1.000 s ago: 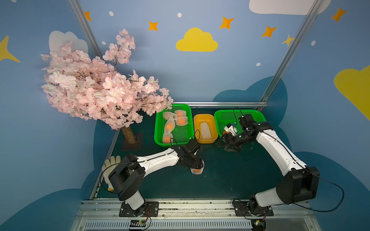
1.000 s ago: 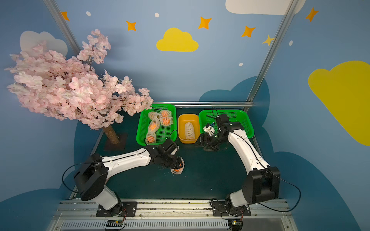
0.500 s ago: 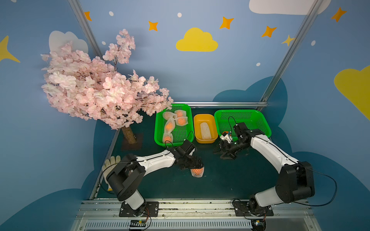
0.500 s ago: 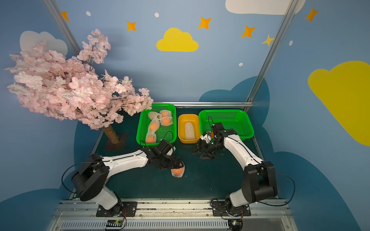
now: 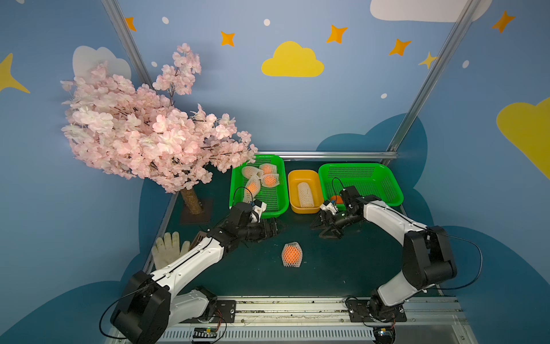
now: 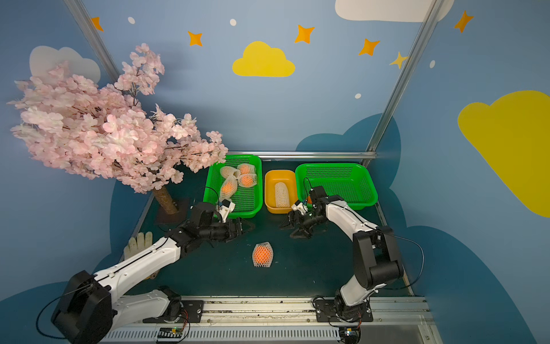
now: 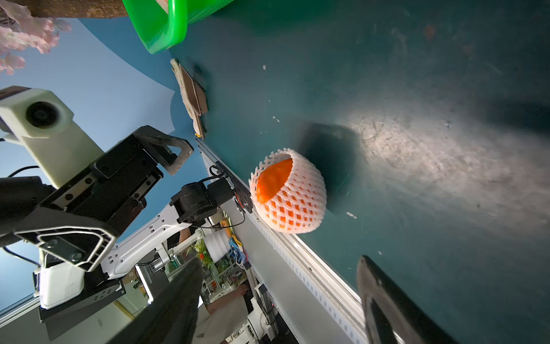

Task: Remove foam nets from oranges
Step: Place the orange at the center of the board, then remove the foam net from the orange.

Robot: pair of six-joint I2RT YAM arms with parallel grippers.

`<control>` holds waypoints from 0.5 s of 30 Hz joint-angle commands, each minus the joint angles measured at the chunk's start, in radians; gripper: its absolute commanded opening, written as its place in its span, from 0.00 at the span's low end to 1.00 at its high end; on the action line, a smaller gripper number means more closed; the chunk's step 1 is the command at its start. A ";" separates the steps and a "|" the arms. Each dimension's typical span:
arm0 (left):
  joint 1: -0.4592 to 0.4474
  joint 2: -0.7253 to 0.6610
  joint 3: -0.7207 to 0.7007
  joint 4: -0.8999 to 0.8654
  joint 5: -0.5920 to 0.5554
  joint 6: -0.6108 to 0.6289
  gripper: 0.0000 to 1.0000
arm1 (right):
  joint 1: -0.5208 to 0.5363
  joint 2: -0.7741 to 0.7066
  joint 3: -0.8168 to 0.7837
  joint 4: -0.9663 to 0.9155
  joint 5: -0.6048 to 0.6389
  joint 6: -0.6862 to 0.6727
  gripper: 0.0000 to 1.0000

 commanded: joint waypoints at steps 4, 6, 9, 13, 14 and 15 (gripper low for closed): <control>0.050 -0.010 -0.037 0.051 0.157 0.041 0.95 | 0.060 0.081 0.027 0.039 -0.010 -0.034 0.79; 0.052 -0.001 -0.049 0.054 0.168 0.057 0.94 | 0.076 0.094 0.029 0.050 -0.002 -0.036 0.79; 0.052 0.006 -0.079 0.113 0.181 0.062 0.91 | 0.095 0.116 0.036 0.054 0.003 -0.037 0.79; 0.052 0.022 -0.091 0.143 0.201 0.108 0.89 | 0.111 0.138 0.041 0.064 -0.006 -0.038 0.79; 0.052 0.029 -0.090 0.142 0.210 0.126 0.89 | 0.114 0.142 0.040 0.069 -0.011 -0.037 0.78; 0.052 0.034 -0.089 0.142 0.221 0.142 0.88 | 0.117 0.144 0.042 0.070 -0.014 -0.041 0.78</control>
